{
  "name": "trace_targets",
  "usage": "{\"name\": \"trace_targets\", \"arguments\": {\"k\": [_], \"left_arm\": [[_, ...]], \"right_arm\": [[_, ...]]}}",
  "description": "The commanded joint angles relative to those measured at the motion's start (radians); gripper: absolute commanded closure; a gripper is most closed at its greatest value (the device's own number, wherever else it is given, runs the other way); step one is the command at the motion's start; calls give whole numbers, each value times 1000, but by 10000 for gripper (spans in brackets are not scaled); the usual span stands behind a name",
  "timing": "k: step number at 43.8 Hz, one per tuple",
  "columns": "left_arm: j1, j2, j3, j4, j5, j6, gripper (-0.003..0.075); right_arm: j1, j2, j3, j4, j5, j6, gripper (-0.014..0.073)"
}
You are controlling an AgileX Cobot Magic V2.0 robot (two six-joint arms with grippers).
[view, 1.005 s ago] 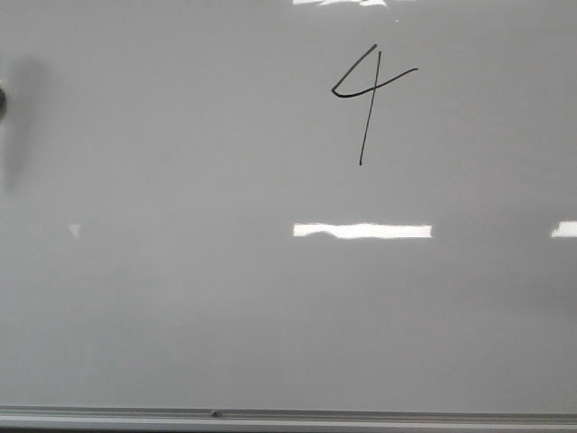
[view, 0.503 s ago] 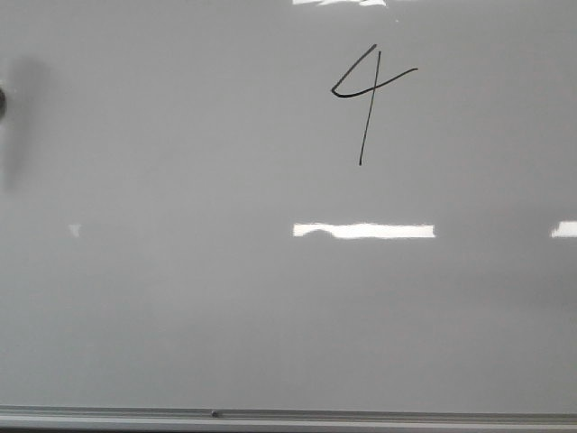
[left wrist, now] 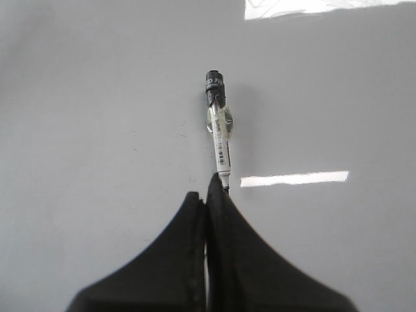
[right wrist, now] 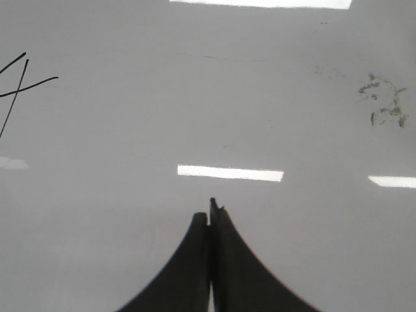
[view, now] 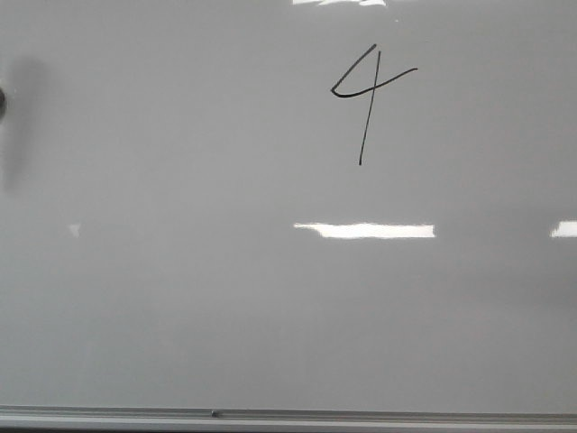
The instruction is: Write number 4 on whiteboard
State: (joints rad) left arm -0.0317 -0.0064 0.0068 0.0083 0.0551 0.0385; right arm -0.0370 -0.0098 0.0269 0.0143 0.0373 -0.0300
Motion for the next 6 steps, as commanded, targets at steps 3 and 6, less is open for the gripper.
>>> {"name": "trace_targets", "arguments": {"k": [3, 6], "left_arm": [[-7, -15, 4, -8, -82, 1, 741], [-7, -15, 4, -8, -82, 1, 741]], "right_arm": [[-6, -20, -15, 4, -87, 3, 663], [-6, -20, -15, 4, -87, 3, 663]]}}
